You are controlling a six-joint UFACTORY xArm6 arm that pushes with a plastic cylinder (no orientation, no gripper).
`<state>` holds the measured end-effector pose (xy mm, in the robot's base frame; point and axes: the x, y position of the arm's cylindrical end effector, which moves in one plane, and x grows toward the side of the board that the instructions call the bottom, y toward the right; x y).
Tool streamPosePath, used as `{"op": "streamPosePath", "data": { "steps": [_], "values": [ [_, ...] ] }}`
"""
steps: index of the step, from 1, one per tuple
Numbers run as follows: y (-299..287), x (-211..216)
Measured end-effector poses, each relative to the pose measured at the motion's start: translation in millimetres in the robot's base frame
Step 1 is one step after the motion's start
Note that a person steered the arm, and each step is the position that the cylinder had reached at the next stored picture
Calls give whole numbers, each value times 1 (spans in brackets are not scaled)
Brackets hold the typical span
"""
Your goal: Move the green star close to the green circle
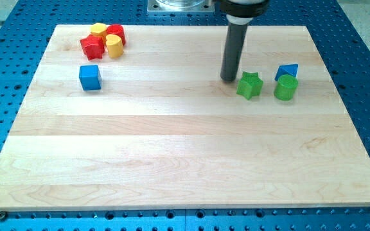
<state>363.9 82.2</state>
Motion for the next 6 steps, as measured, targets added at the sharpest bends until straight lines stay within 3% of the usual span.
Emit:
{"op": "streamPosePath", "data": {
  "steps": [4, 6],
  "values": [
    [39, 19],
    [33, 54]
  ]
}}
